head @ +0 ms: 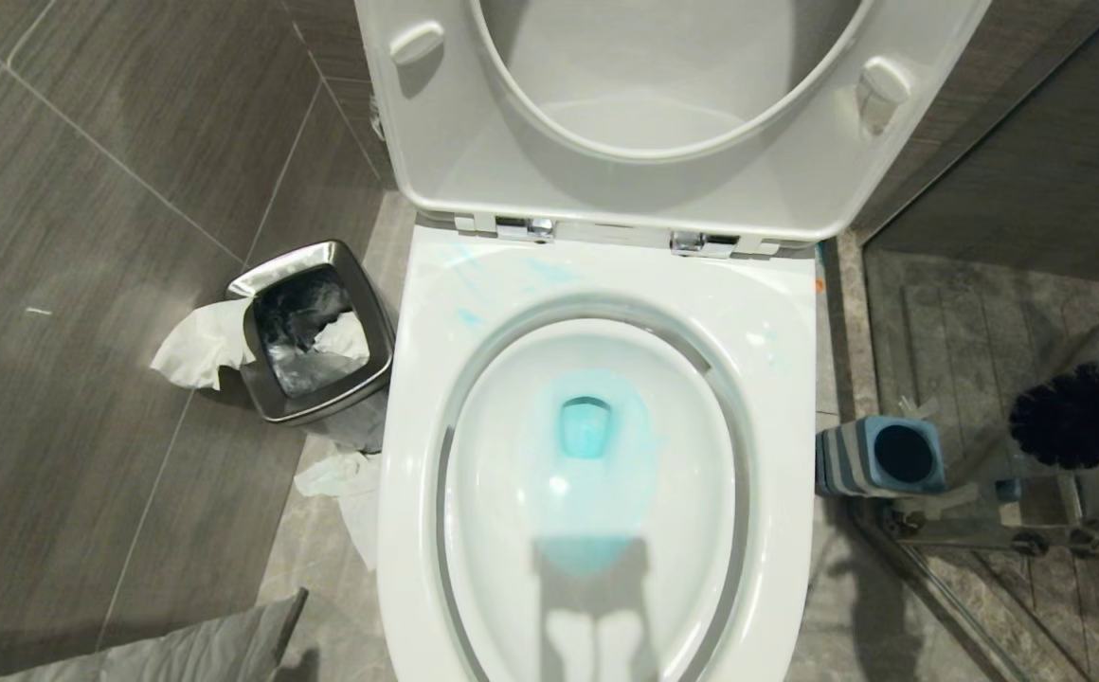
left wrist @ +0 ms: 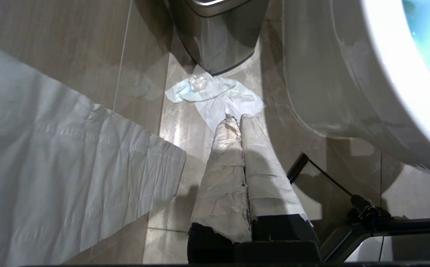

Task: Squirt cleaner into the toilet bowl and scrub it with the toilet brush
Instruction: Scrub the toilet bowl

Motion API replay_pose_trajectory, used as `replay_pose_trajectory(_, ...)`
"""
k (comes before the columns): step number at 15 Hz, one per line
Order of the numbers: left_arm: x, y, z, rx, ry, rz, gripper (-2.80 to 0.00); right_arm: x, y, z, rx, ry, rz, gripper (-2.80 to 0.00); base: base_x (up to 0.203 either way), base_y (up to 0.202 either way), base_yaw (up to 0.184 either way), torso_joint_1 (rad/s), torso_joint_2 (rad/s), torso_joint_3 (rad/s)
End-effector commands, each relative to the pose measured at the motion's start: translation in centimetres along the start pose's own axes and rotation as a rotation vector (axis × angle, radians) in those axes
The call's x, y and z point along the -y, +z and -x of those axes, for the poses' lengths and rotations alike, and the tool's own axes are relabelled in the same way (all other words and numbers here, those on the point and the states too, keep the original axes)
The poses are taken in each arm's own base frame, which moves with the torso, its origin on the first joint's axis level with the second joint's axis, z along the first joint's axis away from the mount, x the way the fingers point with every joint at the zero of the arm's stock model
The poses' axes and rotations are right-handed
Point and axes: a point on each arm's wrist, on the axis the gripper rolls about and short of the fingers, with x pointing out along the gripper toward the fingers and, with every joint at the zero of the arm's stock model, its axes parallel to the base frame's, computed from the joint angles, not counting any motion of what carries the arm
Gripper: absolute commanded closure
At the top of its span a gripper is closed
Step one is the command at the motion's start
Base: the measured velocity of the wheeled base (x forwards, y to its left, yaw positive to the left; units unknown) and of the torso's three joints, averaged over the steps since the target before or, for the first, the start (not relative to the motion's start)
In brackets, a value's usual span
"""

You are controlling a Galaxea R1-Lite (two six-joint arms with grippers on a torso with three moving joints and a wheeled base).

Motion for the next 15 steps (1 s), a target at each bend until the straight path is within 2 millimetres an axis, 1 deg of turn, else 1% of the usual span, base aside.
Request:
replay_pose_trajectory(1,0.0,0.0,0.0,-0.002,0.0,0.0,0.0,-0.2,0.3,-0.3,0.004,0.025,-0.001,0.0,0.0,0.0,0.0,0.003,0.01,0.197)
replay_pose_trajectory(4,0.0,0.0,0.0,-0.002,-0.001,0.0,0.0,-0.3,1.0,-1.1,0.006,0.043,-0.003,0.0,0.0,0.0,0.0,0.002,0.0,0.206)
replay_pose_trajectory(7,0.0,0.0,0.0,-0.002,-0.001,0.0,0.0,-0.8,1.7,-2.0,0.006,0.084,-0.004,0.0,0.0,0.0,0.0,0.002,0.0,0.205)
replay_pose_trajectory(9,0.0,0.0,0.0,-0.002,0.0,0.0,0.0,-1.3,1.8,-2.7,-0.007,0.078,-0.002,0.0,0.0,0.0,0.0,0.004,0.0,0.213)
replay_pose_trajectory(12,0.0,0.0,0.0,-0.002,0.0,0.001,0.0,-3.0,1.7,-3.2,-0.026,0.099,0.003,0.0,0.0,0.0,0.0,0.001,0.0,0.201)
replay_pose_trajectory(15,0.0,0.0,0.0,0.0,0.0,0.001,0.0,-5.7,1.7,-3.7,-0.039,0.129,0.011,0.0,0.0,0.0,0.0,0.0,0.01,0.207)
